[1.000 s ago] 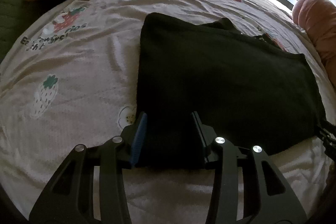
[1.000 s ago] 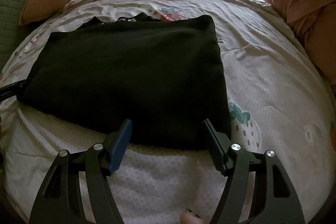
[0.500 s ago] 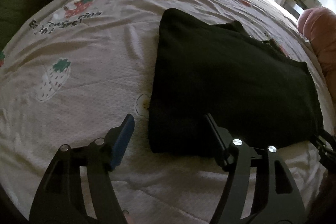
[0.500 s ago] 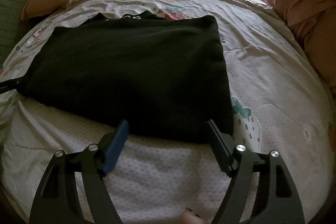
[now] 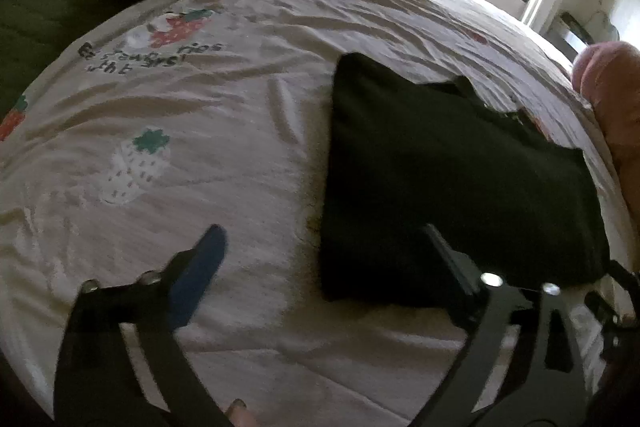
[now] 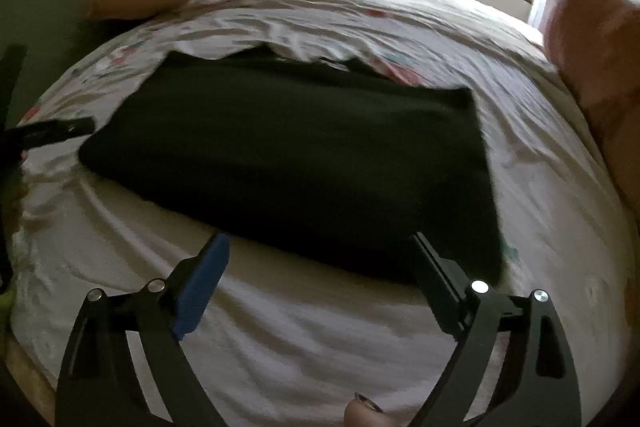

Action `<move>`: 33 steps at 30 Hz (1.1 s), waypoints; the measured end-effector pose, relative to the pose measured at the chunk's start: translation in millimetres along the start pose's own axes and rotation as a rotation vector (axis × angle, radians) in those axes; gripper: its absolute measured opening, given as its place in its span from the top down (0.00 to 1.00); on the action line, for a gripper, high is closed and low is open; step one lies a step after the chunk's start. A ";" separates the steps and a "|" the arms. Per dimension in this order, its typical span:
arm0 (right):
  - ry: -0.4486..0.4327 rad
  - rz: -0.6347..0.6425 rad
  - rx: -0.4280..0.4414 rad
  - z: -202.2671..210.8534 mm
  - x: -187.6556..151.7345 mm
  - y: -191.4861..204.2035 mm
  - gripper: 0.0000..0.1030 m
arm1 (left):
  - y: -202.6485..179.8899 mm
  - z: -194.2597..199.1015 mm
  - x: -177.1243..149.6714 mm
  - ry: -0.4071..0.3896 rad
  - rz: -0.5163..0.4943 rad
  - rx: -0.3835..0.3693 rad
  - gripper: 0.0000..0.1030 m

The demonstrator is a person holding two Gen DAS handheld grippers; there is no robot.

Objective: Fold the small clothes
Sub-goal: 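Press the folded shirt edge with both open tools, then withdraw them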

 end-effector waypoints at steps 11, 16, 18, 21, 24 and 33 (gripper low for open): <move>-0.018 0.153 0.051 -3.3 24.2 78.9 0.10 | 20.4 3.4 6.9 -0.006 0.042 0.019 0.09; -0.017 0.208 0.055 -7.8 30.0 104.8 0.10 | 28.6 2.8 10.9 -0.007 0.059 0.025 0.09; -0.019 0.225 0.055 -10.0 33.0 113.0 0.10 | 30.7 2.0 12.5 -0.006 0.062 0.026 0.09; -0.023 0.247 0.052 -13.2 36.5 123.0 0.09 | 31.9 1.4 14.5 -0.010 0.061 0.030 0.09; -0.025 0.269 0.048 -16.6 38.8 133.3 0.09 | 33.8 -1.1 18.1 -0.007 0.061 0.030 0.09; -0.048 0.355 -0.008 -31.6 48.3 158.6 0.09 | 33.2 -10.3 33.6 -0.011 0.060 0.032 0.09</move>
Point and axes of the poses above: each gripper's, at about its wrist camera, not at the fingertips, and z roughly against the way its jaws point, y to its left, x to its top, the point moved 10 cm from there along -z, roughly the way its jaws point, and after that the axes turned 12 degrees about y, right-handed, at the moved point
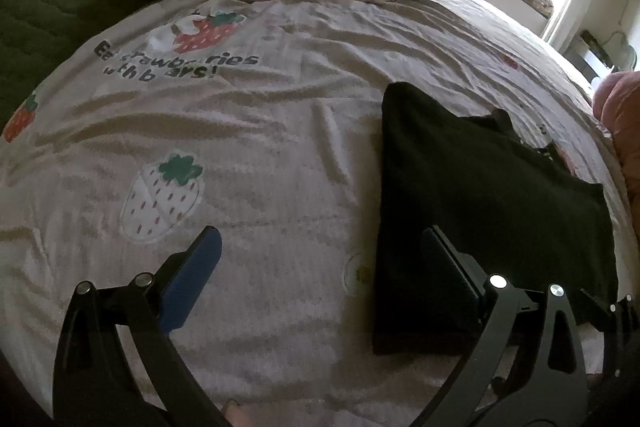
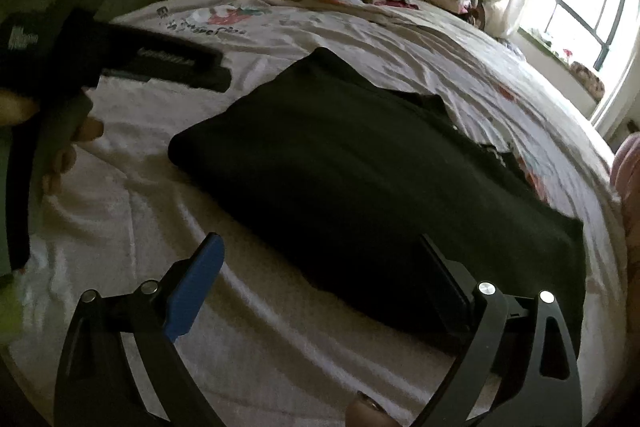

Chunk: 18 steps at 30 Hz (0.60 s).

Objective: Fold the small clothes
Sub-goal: 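Press the folded shirt edge with both open tools, then withdraw them, then grasp the edge of the folded black shirt with both tools and lift it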

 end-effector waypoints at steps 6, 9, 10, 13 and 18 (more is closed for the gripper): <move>0.006 0.077 -0.070 -16.4 8.4 9.5 0.09 | -1.2 -11.5 9.2 0.013 0.006 -0.004 0.09; 0.009 0.120 -0.114 -26.7 12.7 13.2 0.09 | 0.0 -17.4 14.8 0.018 0.011 -0.007 0.09; 0.008 0.134 -0.134 -30.7 14.8 14.2 0.09 | 1.4 -20.2 17.4 0.020 0.016 -0.005 0.09; -0.004 0.168 -0.165 -37.2 21.3 16.2 0.08 | 5.0 -30.0 26.0 0.031 0.035 -0.007 0.09; -0.021 0.206 -0.203 -47.3 35.8 19.1 0.07 | 7.5 -40.0 44.3 0.031 0.058 -0.019 0.09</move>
Point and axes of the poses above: each gripper's, at about its wrist camera, not at the fingertips, and z roughly against the way its jaws point, y to its left, x to its top, the point moved 10 cm from there along -z, roughly the way its jaws point, and after that the axes turned 12 degrees about y, right-handed, at the moved point
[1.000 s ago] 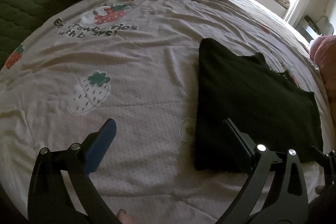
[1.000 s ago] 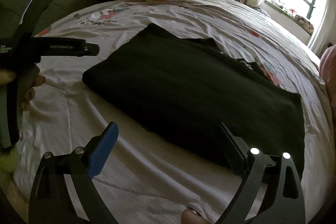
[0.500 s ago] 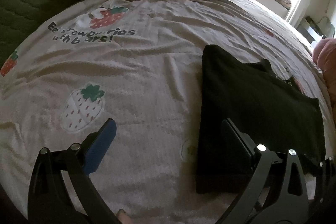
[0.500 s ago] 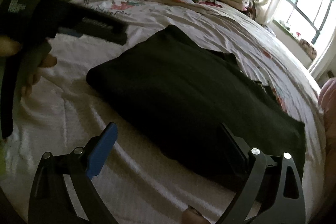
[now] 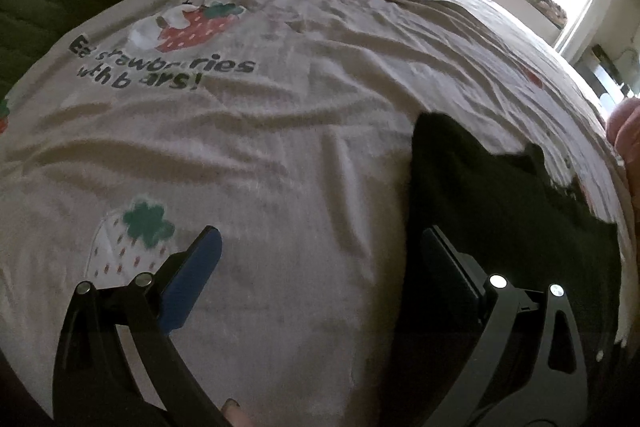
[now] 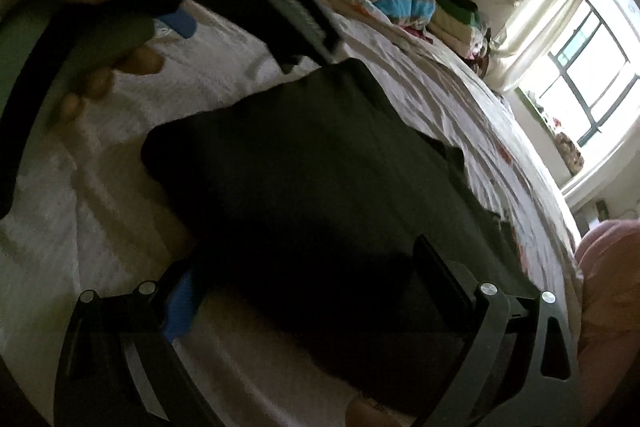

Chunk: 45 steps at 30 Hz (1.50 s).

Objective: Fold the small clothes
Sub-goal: 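Grasp the edge of the folded black shirt with both tools and lift it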

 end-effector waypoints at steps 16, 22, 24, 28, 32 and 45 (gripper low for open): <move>-0.121 -0.005 -0.071 1.3 25.1 -8.7 0.64 | -29.5 -25.6 24.7 0.063 0.006 -0.154 0.09; -0.179 -0.040 -0.084 18.1 24.8 -17.4 0.82 | -36.0 -26.7 21.9 0.091 0.006 -0.196 0.09; -0.184 -0.053 -0.076 20.9 23.8 -21.5 0.83 | -41.2 -25.8 20.1 0.098 0.007 -0.217 0.09; -0.205 -0.093 -0.070 30.1 19.5 -28.2 0.84 | -55.2 -26.2 13.3 0.107 -0.003 -0.212 0.09; -0.226 -0.141 -0.061 41.0 12.6 -35.0 0.84 | -71.4 -21.4 8.7 0.121 0.002 -0.289 0.17; -0.245 -0.212 -0.056 58.3 -8.3 -50.6 0.85 | -118.3 4.9 -1.1 0.079 -0.051 -0.411 0.87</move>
Point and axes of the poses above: each gripper's, at about its wrist camera, not at the fingertips, and z roughly against the way its jaws point, y to its left, x to its top, the point moved 10 cm from there along -z, roughly the way its jaws point, and after that the axes turned 12 degrees about y, right-handed, at the moved point
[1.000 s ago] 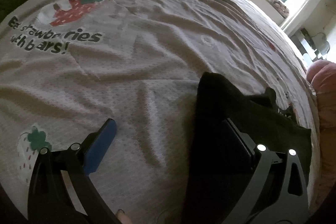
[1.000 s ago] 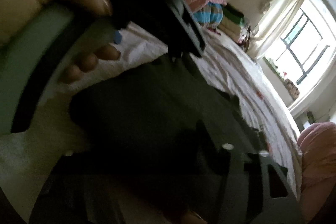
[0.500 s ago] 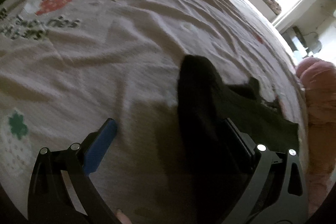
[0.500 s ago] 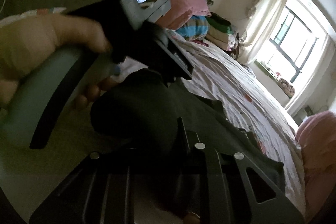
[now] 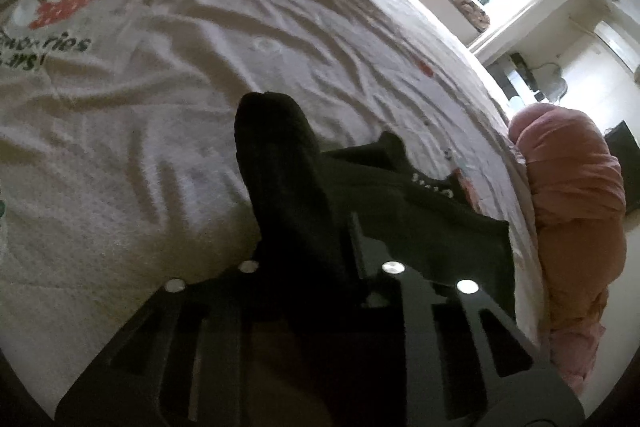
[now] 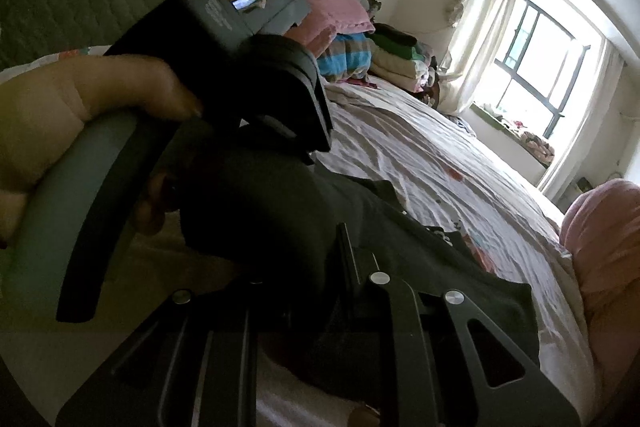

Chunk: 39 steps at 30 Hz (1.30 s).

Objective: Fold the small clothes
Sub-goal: 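Grasp the edge of the folded black shirt with both tools and lift it, then fold the lifted shirt half over onto the other half with both tools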

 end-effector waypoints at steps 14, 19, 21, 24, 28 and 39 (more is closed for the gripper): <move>-0.041 -0.122 0.002 32.8 -14.5 -44.9 0.86 | -68.3 34.8 -3.7 -0.104 -0.109 0.053 0.90; -0.045 -0.171 0.014 40.2 -21.3 -62.0 0.86 | -95.1 38.3 -5.3 -0.105 -0.145 0.076 0.90; -0.049 -0.194 0.019 43.7 -24.8 -70.3 0.86 | -105.9 39.0 -6.4 -0.104 -0.162 0.087 0.90; -0.050 -0.224 0.028 48.1 -30.1 -80.3 0.86 | -118.7 38.7 -8.8 -0.101 -0.180 0.098 0.90; -0.046 -0.245 0.041 51.3 -37.9 -88.4 0.86 | -133.1 35.1 -11.6 -0.091 -0.196 0.104 0.90; -0.012 -0.358 0.080 54.5 -69.5 -121.3 0.87 | -168.7 4.2 -23.6 -0.035 -0.236 0.111 0.90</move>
Point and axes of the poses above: each gripper's, at about its wrist camera, not at the fingertips, and z roughly against the way its jaws point, y to its left, x to its top, the point moved 10 cm from there along -z, roughly the way its jaws point, and after that the axes turned 12 degrees about y, right-handed, at the moved point
